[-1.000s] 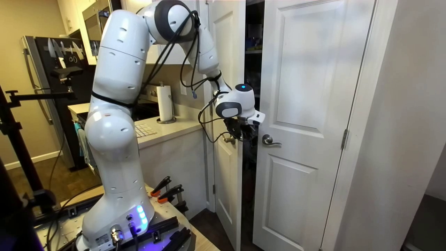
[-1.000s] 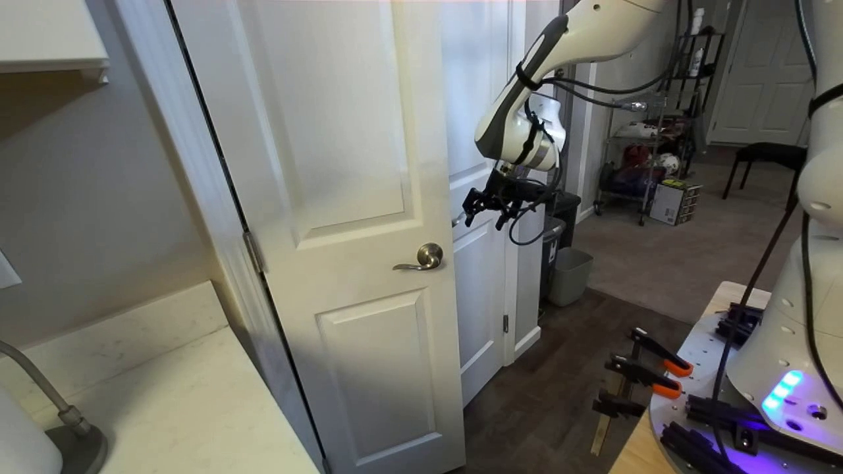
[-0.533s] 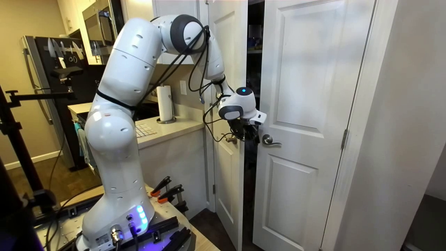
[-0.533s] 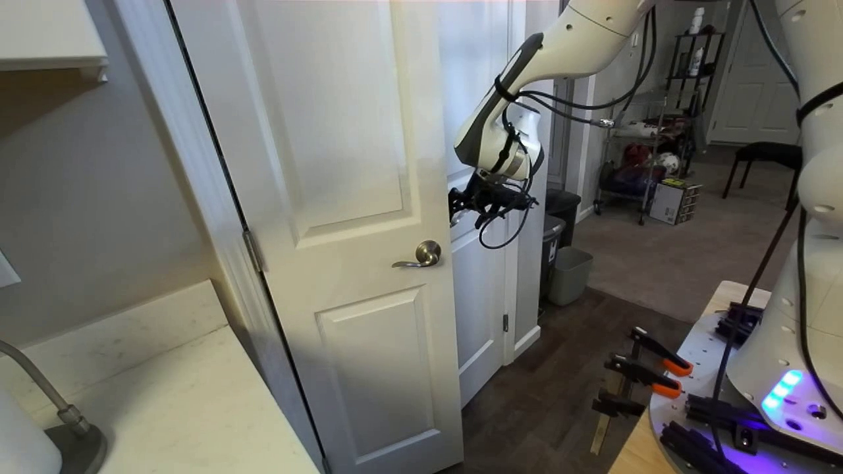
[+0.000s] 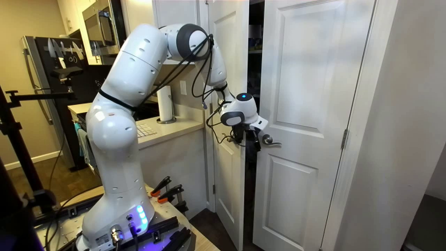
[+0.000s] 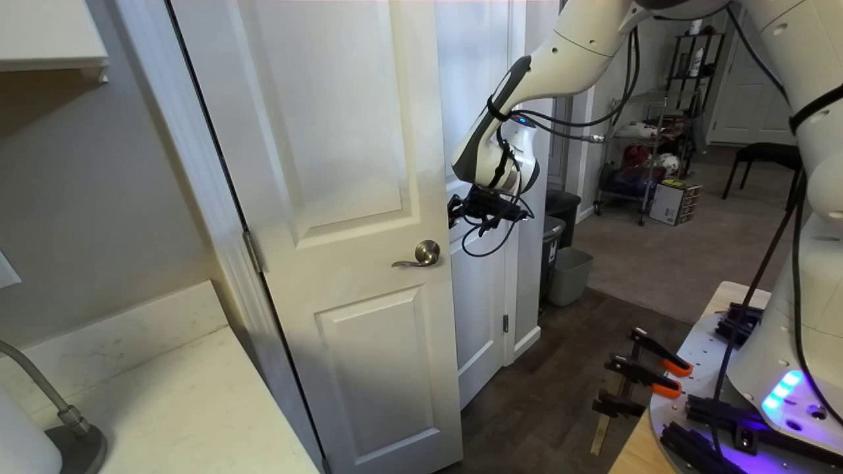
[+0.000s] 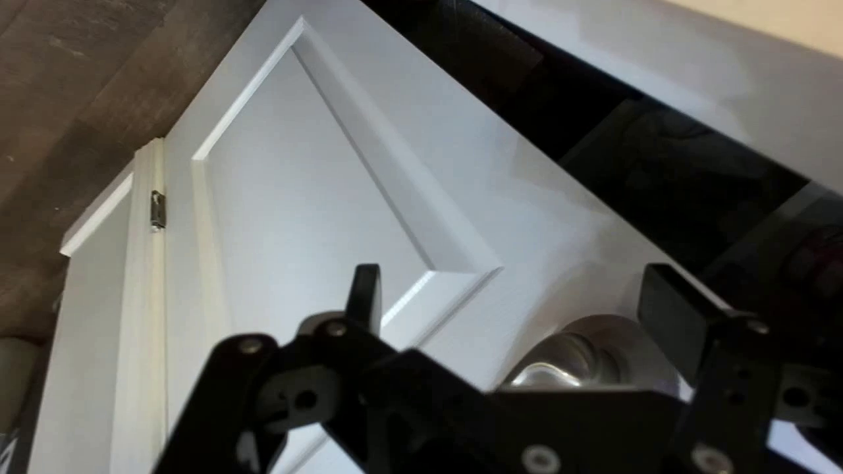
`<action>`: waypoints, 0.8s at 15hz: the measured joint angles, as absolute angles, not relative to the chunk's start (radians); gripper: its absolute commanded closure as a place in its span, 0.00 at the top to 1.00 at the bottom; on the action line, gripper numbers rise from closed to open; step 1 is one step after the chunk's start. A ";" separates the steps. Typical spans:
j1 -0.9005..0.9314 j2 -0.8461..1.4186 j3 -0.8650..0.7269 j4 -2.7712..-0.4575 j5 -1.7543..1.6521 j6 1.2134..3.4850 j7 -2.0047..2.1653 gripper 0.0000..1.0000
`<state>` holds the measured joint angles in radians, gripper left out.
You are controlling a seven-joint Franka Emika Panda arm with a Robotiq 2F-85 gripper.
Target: Open the left pantry door.
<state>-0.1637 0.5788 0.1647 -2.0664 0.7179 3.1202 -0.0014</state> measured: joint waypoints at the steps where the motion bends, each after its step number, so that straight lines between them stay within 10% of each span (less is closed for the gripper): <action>1: -0.146 0.587 0.146 -2.064 0.718 3.127 0.033 1.00; 12: -0.196 0.622 0.250 -2.030 0.711 3.141 0.036 1.00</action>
